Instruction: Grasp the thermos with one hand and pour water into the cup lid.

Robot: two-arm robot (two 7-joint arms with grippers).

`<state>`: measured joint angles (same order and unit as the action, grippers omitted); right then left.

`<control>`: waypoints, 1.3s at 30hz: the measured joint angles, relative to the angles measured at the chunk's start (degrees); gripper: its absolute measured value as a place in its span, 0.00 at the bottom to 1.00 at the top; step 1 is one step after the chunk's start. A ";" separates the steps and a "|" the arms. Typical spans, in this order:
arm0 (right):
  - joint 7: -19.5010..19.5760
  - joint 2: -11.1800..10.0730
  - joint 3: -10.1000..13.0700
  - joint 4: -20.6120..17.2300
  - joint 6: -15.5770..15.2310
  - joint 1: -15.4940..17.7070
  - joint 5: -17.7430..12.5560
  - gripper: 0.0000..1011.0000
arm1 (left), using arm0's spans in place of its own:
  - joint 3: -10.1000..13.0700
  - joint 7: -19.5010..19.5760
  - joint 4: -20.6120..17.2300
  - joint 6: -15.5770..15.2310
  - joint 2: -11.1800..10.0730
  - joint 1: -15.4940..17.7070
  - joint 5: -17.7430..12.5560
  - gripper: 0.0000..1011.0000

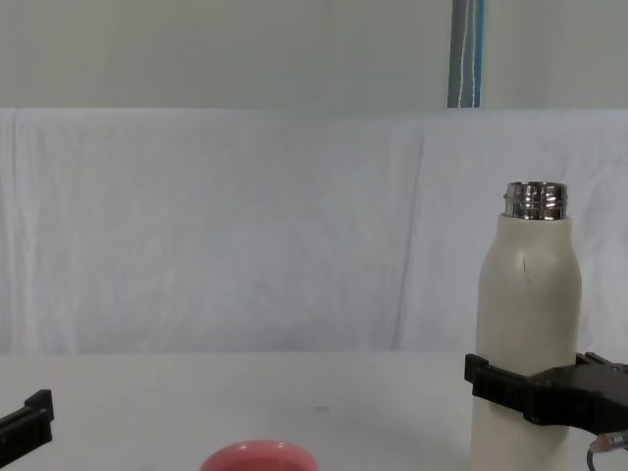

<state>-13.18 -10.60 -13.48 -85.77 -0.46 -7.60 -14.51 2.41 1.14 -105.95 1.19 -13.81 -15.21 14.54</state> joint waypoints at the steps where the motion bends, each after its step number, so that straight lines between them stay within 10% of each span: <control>1: 0.00 0.00 -0.01 0.05 0.00 0.00 0.00 0.95 | 0.00 0.00 0.00 0.00 0.00 0.00 0.00 0.99; 39: -0.22 -0.40 -0.39 0.70 -0.65 -0.13 0.38 0.95 | 0.00 0.00 0.00 0.00 0.00 0.00 0.00 0.99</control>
<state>-13.40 -11.00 -13.87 -85.07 -1.11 -7.72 -14.12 2.41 1.14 -105.95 1.19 -13.81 -15.21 14.54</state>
